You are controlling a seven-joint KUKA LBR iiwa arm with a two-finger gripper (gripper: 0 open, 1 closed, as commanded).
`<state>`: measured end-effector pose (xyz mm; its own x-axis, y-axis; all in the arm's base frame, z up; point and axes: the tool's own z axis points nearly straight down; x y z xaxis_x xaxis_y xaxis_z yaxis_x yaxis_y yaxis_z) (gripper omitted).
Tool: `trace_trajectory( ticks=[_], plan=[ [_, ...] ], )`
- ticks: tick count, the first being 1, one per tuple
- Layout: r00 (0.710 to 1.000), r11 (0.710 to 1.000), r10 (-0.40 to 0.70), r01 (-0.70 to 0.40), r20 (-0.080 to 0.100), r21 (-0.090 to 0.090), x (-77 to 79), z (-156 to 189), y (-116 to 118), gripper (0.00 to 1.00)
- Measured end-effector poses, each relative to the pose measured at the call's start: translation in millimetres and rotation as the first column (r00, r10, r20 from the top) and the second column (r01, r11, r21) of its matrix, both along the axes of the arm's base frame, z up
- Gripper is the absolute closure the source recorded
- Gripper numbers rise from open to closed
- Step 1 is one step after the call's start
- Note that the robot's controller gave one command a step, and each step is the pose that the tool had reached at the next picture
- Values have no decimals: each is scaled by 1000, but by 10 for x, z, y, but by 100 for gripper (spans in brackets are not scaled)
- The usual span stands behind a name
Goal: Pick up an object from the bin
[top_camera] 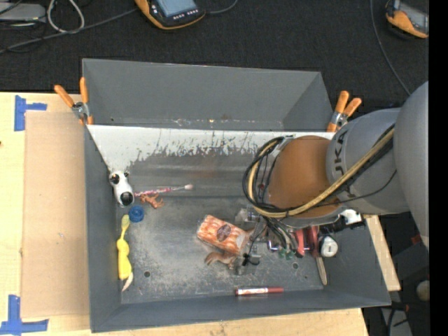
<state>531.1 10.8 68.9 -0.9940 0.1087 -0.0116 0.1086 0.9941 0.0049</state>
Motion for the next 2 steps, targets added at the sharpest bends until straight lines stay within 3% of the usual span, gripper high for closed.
trace_trajectory(
  ticks=[1,2],
  plan=[
    [1000,1000,27,-27,-12,0,-79,6,73,100],
    [1000,1000,26,-26,-12,0,-81,10,73,100]
  ],
)
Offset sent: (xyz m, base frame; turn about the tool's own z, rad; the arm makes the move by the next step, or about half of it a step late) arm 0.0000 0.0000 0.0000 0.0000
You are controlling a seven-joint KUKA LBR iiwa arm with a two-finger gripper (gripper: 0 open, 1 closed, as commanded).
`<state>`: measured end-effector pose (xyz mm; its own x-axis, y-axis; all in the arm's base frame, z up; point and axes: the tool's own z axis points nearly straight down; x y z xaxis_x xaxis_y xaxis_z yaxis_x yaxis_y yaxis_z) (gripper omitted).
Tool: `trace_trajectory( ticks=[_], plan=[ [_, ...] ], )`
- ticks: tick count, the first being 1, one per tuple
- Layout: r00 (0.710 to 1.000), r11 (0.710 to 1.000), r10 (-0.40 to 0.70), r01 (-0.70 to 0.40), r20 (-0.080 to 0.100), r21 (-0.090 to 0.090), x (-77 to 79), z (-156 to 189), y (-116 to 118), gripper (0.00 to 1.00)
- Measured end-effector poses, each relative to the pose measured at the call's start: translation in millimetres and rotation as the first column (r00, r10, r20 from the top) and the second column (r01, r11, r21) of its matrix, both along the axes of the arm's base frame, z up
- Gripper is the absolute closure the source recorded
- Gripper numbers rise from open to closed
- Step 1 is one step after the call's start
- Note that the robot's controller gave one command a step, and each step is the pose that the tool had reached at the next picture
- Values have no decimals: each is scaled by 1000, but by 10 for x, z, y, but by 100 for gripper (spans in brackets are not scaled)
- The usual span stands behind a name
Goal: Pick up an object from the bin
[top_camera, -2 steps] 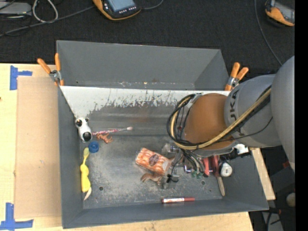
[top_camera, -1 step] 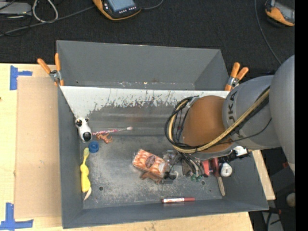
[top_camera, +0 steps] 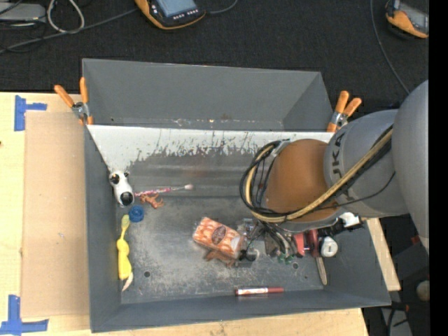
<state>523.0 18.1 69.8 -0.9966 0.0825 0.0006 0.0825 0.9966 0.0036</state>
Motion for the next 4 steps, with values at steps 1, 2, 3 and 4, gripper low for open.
trace_trajectory(
  ticks=[1,2,3,4],
  plan=[
    [1000,1000,-1,1,-10,0,-31,368,-1,100],
    [1000,1000,0,0,-1,1,-6,871,1,100],
    [1000,1000,-1,1,-4,1,-8,1123,0,100],
    [1000,1000,-1,1,-3,1,-5,1342,0,100]
  ],
)
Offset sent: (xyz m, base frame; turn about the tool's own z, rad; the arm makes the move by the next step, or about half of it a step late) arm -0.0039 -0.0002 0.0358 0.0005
